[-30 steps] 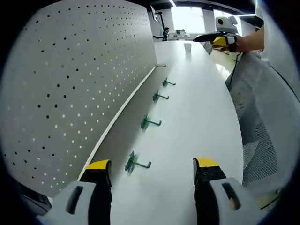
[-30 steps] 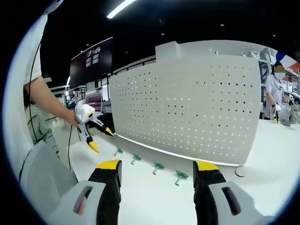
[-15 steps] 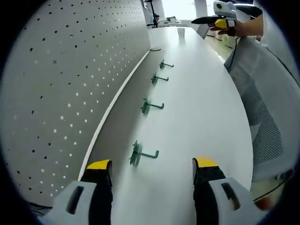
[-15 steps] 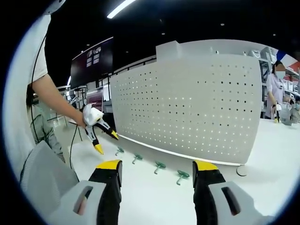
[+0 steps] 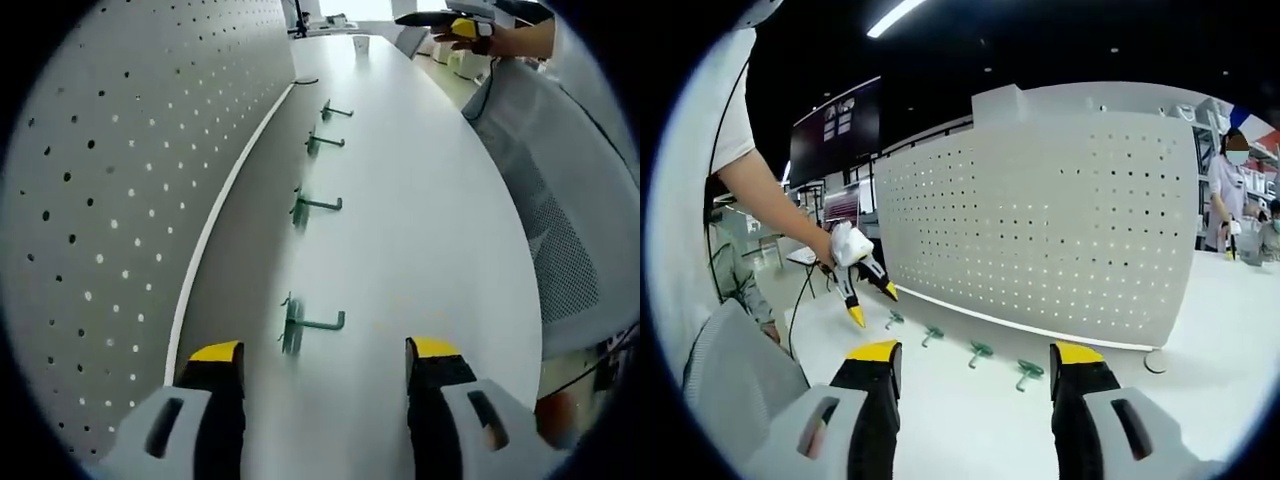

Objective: Insert the hook assembly into the mounting plate slot until the hook locks in place.

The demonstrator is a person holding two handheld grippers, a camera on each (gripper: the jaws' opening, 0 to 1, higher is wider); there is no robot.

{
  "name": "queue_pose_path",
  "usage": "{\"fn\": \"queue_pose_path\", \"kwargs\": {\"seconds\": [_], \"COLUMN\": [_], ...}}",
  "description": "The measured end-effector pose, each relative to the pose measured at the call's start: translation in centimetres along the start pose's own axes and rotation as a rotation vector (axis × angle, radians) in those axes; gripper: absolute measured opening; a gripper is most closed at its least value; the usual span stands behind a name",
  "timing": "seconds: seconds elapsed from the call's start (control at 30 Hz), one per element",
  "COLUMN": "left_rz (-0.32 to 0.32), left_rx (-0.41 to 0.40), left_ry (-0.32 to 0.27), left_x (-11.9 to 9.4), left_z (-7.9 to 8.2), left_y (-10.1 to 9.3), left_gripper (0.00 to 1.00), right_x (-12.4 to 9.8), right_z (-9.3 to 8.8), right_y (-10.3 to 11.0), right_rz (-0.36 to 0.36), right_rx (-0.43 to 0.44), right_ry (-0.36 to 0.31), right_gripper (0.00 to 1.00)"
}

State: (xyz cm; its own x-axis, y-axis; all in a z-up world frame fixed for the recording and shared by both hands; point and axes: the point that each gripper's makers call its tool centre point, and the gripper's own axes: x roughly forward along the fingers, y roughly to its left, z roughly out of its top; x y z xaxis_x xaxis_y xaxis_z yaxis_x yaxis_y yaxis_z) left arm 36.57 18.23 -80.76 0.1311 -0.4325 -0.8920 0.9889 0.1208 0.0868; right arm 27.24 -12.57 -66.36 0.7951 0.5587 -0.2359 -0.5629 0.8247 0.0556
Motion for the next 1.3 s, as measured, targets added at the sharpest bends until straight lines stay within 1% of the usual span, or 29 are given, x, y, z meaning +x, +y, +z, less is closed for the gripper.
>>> {"fn": "queue_pose_path", "kwargs": {"seconds": [0.07,0.2,0.3,0.37,0.43,0.57,0.87,0.97,1.1,1.23,1.3], "left_rz": [-0.009,-0.033,-0.058,-0.076,-0.093,-0.1,-0.102,-0.092,-0.072,-0.06,-0.056], "left_rx": [-0.003,-0.006,0.038,0.035,0.029,0.019,0.026,0.01,-0.025,-0.043,-0.046], "left_ry": [0.005,0.018,0.056,0.055,0.071,0.068,0.06,0.059,0.055,0.057,0.053], "left_x": [0.2,0.6,1.2,1.4,1.8,1.8,1.8,1.9,1.9,1.9,1.9], "left_z": [-0.1,-0.3,-1.0,-1.1,-1.7,-1.6,-1.5,-1.4,-1.2,-1.1,-1.1], "left_y": [0.3,0.2,0.0,-0.2,-0.1,0.3,0.6,1.0,1.7,2.0,2.1], "left_gripper": [0.65,0.65,0.64,0.65,0.65,0.66,0.61,0.57,0.49,0.43,0.39], "right_x": [0.0,0.0,0.0,0.1,0.1,0.1,0.0,0.1,0.1,0.1,0.0], "right_z": [0.0,-0.2,-0.2,-0.3,-0.3,-0.4,-0.4,-0.6,-0.7,-0.7,-0.7], "right_y": [0.0,-0.1,-0.1,-0.1,-0.1,-0.2,-0.4,-0.4,-0.5,-0.5,-0.5], "right_rz": [0.001,-0.001,-0.002,-0.001,-0.001,-0.004,-0.008,-0.008,-0.009,-0.011,-0.012], "right_rx": [0.0,0.003,0.004,0.006,0.004,0.006,0.012,0.014,0.018,0.018,0.019], "right_ry": [0.004,0.007,0.009,0.015,0.015,0.015,0.014,0.019,0.025,0.024,0.023], "right_gripper": [0.58,0.58,0.57,0.57,0.57,0.56,0.56,0.56,0.56,0.56,0.56]}}
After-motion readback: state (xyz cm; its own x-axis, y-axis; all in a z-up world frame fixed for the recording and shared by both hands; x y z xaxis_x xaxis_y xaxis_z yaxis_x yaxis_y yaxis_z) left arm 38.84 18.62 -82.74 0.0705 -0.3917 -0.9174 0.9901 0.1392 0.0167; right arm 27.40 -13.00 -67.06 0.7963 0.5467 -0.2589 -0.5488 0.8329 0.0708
